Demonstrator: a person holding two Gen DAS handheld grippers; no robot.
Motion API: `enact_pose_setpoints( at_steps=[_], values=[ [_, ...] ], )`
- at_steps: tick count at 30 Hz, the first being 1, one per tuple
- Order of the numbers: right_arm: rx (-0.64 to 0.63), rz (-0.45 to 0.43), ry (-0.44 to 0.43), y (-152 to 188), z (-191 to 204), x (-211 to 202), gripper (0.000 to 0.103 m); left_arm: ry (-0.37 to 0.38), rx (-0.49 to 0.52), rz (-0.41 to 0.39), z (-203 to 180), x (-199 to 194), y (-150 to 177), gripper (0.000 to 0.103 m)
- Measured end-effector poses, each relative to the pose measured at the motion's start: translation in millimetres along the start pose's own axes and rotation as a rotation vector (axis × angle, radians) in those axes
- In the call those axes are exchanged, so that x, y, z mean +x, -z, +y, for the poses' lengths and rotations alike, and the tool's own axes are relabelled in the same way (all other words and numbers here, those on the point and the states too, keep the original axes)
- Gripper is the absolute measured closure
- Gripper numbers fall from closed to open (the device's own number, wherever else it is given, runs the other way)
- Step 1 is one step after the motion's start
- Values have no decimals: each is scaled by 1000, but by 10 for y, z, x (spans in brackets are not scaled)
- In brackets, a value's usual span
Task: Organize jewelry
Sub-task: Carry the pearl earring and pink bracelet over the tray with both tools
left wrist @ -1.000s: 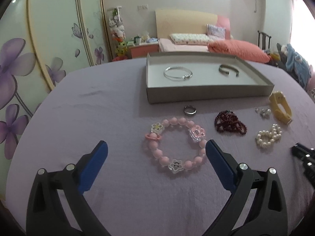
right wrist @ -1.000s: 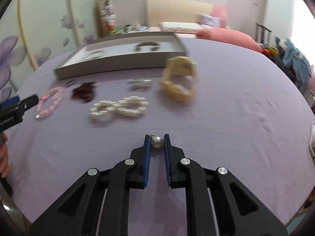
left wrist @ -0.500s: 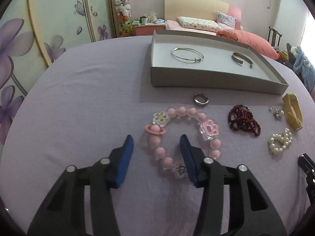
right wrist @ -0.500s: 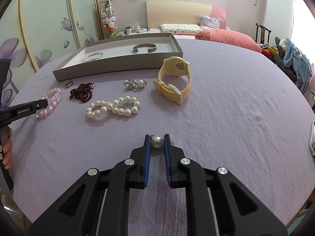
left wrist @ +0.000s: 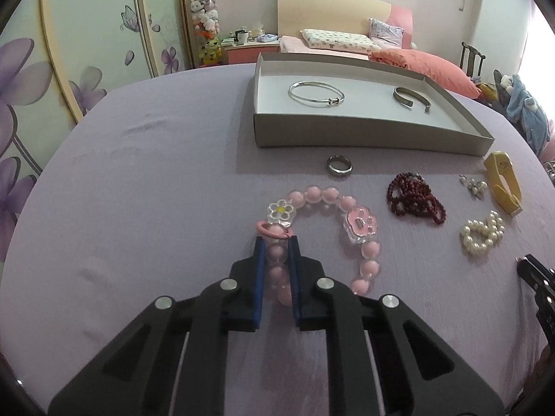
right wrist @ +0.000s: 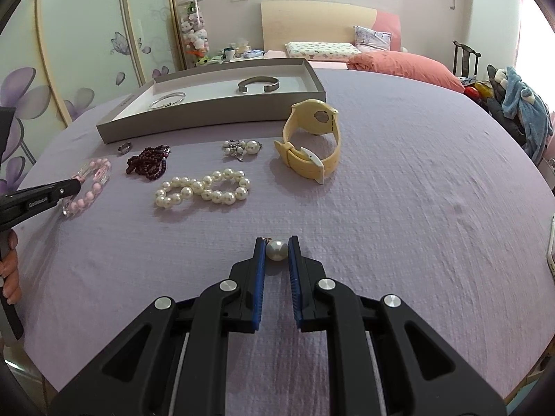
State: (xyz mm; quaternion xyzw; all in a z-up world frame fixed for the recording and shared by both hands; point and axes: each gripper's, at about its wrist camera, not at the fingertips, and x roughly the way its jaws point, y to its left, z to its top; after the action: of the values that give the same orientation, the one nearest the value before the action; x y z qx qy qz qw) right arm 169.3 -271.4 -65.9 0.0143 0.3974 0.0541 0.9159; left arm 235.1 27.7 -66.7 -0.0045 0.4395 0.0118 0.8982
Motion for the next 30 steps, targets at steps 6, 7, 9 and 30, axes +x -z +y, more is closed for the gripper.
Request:
enact_pose_setpoints(
  at_steps=[6, 7, 9, 30],
  values=[
    [0, 0, -3, -2, 1, 0, 89, 27, -8, -13, 89, -131, 84, 89],
    [-1, 0, -3, 2, 2, -4, 89, 33, -11, -23, 100, -168, 90, 89],
    [-3, -1, -4, 3, 3, -6, 89, 58, -21, -51, 122, -257, 95, 90],
    [-8, -1, -10, 2, 38, -7, 89, 299, -54, -297, 102, -1157, 195, 90]
  ],
)
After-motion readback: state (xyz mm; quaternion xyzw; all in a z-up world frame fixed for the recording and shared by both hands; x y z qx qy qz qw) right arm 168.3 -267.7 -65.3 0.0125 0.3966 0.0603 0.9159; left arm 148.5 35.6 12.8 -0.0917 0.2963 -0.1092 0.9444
